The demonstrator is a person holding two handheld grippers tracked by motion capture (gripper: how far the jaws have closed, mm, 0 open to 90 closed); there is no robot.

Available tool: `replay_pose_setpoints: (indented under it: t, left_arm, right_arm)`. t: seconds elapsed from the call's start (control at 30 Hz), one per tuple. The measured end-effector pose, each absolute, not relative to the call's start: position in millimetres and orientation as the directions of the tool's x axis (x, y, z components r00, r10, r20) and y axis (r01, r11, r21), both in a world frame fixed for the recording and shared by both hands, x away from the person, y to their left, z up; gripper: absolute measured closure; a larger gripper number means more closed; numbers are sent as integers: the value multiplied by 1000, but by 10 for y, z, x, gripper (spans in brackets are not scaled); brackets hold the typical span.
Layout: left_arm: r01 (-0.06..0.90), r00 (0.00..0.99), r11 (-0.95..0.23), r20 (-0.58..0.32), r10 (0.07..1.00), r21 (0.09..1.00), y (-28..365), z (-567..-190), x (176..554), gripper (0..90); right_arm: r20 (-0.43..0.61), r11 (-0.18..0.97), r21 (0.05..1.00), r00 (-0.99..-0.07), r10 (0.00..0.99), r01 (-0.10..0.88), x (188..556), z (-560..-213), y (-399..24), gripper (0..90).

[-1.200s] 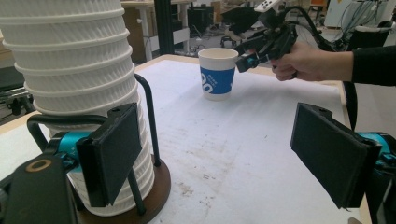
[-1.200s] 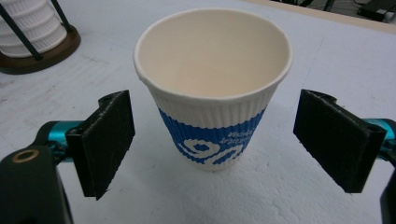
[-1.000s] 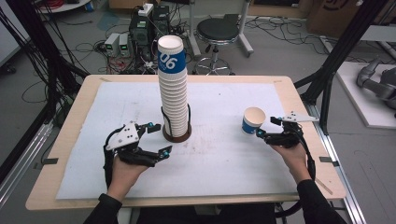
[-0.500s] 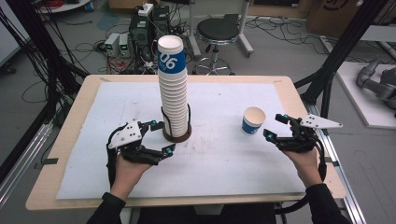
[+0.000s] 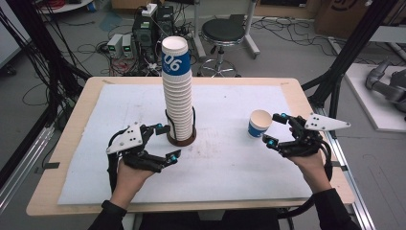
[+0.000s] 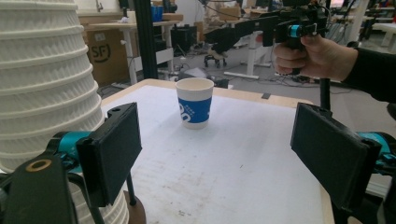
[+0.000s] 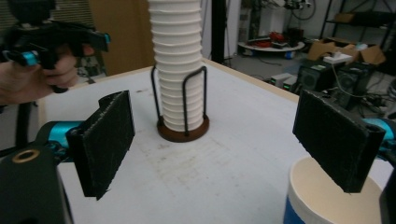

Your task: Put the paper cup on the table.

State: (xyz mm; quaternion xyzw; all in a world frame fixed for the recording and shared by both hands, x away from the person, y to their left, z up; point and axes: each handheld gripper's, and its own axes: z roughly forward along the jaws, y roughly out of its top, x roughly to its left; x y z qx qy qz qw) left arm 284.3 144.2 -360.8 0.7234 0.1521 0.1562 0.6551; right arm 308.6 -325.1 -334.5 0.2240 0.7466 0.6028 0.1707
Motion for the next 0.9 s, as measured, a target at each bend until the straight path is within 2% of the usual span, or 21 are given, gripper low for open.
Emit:
replay_pose_setpoints:
  t: [0.23,0.9]
  left_arm:
    - [19,907,-85,19,420,996,1472,-3578,2825,161]
    - [18,907,-82,18,420,996,1490,-3528,2832,161]
  right_arm:
    - [18,160,980,-852,523,119,3043,-3224,-3225,130]
    - [41,151,979,-857,514,138,3050,-3242,-3244,131]
